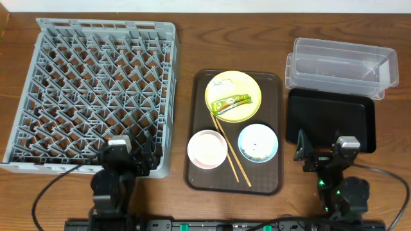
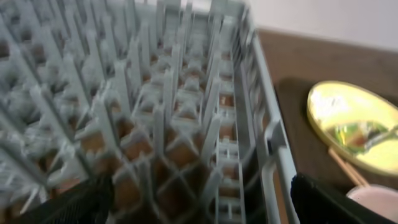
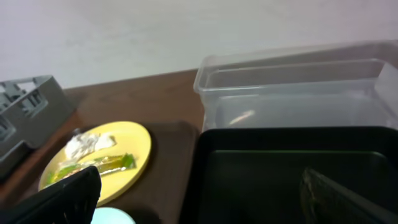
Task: Sort waste into correct bins and load items into the dishwasher
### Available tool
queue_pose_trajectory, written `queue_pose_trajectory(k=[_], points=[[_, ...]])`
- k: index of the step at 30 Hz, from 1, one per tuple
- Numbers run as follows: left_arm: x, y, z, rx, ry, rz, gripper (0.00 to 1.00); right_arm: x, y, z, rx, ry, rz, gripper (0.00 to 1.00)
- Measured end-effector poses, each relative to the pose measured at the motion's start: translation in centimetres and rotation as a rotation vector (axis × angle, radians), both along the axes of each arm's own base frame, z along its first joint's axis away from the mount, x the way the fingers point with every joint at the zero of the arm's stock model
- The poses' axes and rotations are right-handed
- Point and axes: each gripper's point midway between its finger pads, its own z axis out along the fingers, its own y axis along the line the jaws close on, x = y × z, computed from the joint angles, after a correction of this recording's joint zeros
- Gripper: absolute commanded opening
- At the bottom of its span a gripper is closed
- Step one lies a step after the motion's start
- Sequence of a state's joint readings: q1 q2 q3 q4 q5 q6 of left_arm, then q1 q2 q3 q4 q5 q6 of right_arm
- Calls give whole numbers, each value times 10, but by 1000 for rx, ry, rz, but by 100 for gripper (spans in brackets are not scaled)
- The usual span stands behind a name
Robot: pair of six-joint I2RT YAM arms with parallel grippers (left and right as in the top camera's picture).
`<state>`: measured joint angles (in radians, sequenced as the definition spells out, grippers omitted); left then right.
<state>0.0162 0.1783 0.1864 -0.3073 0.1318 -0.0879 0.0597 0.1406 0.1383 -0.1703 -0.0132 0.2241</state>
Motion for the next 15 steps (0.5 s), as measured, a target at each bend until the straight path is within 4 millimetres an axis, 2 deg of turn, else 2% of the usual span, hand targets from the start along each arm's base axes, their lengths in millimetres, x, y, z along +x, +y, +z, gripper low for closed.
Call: queue_pose_trajectory(k=[4,7,10,15], points=[[0,0,34,-17,61,7,92,7,3,19,5,83,11,99],[0,0,50,-21,128,9,92,17,6,28,8,161,25,99],[0,0,51,-22,243,10,92,31,12,31,13,271,55,99],[-8,0,35,-25,467,12,92,48,24,26,23,499,114,99]])
